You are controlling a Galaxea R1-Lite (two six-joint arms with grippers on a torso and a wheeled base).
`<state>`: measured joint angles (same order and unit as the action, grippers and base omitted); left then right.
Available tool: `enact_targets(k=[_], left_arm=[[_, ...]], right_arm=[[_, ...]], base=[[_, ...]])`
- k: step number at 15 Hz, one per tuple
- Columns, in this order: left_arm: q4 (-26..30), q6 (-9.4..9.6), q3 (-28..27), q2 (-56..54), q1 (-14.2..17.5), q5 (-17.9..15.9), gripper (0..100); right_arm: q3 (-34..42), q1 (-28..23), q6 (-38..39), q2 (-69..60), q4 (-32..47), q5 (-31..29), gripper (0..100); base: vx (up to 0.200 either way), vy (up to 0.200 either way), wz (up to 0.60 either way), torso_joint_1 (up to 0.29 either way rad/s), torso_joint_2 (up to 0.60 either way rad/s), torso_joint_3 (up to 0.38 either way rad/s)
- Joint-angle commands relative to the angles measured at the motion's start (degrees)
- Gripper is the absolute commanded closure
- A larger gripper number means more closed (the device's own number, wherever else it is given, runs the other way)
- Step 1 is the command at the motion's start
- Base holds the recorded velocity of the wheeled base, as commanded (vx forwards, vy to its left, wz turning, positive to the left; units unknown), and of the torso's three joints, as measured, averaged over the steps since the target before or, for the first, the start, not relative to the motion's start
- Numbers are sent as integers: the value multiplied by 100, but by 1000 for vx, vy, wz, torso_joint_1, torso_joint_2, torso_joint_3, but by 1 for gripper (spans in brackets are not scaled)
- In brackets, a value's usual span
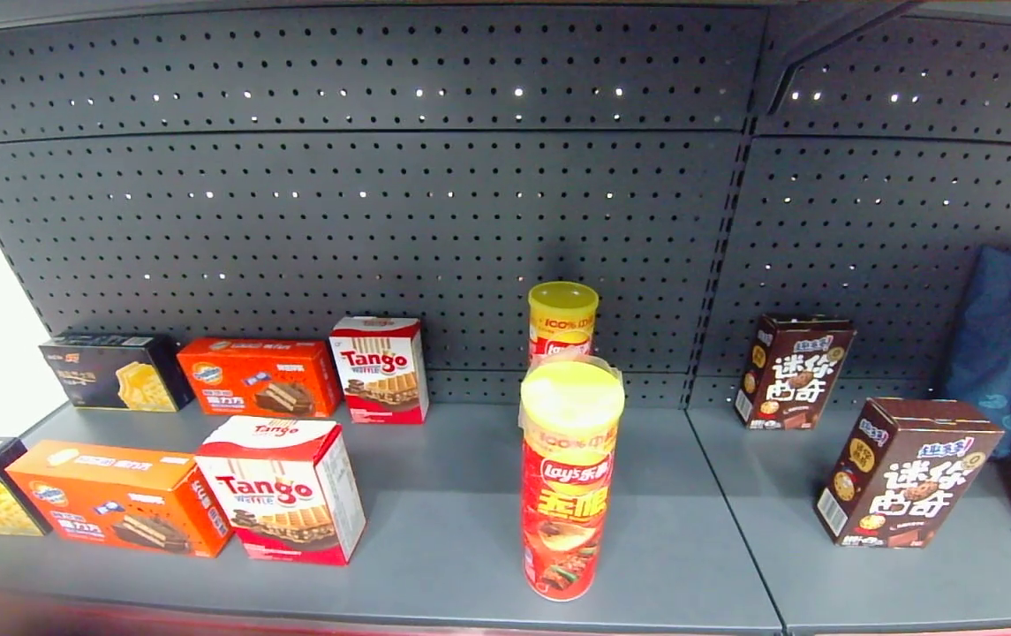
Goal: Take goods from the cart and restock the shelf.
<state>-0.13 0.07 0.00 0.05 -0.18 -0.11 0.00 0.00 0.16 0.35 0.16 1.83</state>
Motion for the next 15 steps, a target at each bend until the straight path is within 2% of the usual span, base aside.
enact_targets(k=[1, 15], left_arm=[[-4, 1, 0, 4, 1, 2, 0], [-4, 1, 0, 4, 9, 11, 0]], right_arm=[[0, 0, 2, 9, 2, 2, 0], [0, 0, 2, 9, 2, 2, 0]], base=[[0, 0, 0, 0, 0, 0], [0, 0, 0, 0, 0, 0]])
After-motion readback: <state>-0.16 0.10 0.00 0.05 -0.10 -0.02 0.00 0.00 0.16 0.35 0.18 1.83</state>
